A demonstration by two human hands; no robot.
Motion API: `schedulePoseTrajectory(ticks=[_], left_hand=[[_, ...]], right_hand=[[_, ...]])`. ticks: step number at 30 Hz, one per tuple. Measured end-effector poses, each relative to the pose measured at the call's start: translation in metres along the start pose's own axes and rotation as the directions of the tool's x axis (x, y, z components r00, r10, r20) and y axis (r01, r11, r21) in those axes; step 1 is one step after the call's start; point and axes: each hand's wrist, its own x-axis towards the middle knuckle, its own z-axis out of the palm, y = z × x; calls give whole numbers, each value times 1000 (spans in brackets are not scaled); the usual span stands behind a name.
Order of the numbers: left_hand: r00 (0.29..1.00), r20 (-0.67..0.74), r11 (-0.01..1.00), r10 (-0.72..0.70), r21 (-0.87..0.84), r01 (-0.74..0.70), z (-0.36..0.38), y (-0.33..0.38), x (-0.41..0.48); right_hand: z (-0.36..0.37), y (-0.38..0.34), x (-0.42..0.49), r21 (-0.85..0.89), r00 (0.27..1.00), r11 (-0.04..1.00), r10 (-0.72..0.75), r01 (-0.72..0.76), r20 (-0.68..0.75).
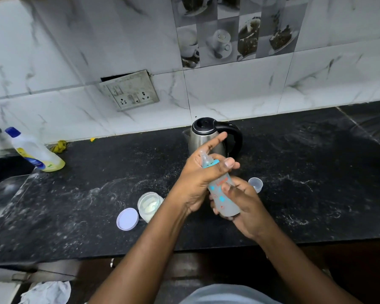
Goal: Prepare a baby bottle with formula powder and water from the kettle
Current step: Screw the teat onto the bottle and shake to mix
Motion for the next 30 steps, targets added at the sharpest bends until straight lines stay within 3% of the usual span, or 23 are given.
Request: schedulePoseTrajectory(ticks=[2, 4, 5, 6, 9, 11, 13, 15, 18, 20, 22, 25, 28, 30], left_hand=[[996, -85, 1000, 6, -2, -7, 5, -2, 0], [980, -196, 999, 35, -7, -37, 12, -9, -1], [977, -205, 999, 53, 1, -54, 13, -13, -1], [981, -177, 997, 76, 27, -72, 12, -14, -1], [995, 6, 983, 101, 156, -101, 5, -9, -1], [991, 122, 991, 47, 117, -61, -1, -2, -1], [975, 224, 999, -8, 40, -1, -5, 0, -1], [970, 241, 1000, -20, 15, 17, -6, -1, -1], [1000, 10, 998, 13, -57, -12, 0, -5, 1], [964, -259, 995, 67, -53, -84, 7, -9, 5], [904, -410, 986, 125, -49, -158, 14, -13, 8], [911, -371, 984, 178, 56, -169, 23, -14, 4], [954, -247, 985, 169, 28, -168, 23, -11, -1], [965, -206, 986, 159, -12, -165, 19, -8, 0]], right_hand=[[-1, 1, 1, -248, 983, 959, -164, 138, -88], [-6, 5, 1, -685, 911, 694, -398, 222, -109], [-9, 8, -1, -797, 881, 561, -465, 224, -80], [-8, 10, -2, -816, 878, 535, -472, 217, -77], [-2, 8, -3, -571, 950, 800, -296, 186, -105], [4, 6, -4, -320, 986, 938, -158, 135, -48], [4, 3, -5, -9, 998, 1000, 0, 1, 64], [1, -1, -4, 138, 981, 982, 105, -128, 163], [0, 1, 3, 31, 994, 995, 96, -98, 47], [4, 10, 5, -71, 985, 993, -105, 96, -140], [8, 23, 1, -325, 921, 909, -336, 261, -200], [15, 34, -6, -457, 834, 827, -480, 327, -272], [20, 29, -8, -406, 813, 857, -466, 316, -350], [24, 22, -8, -324, 837, 897, -411, 300, -361]])
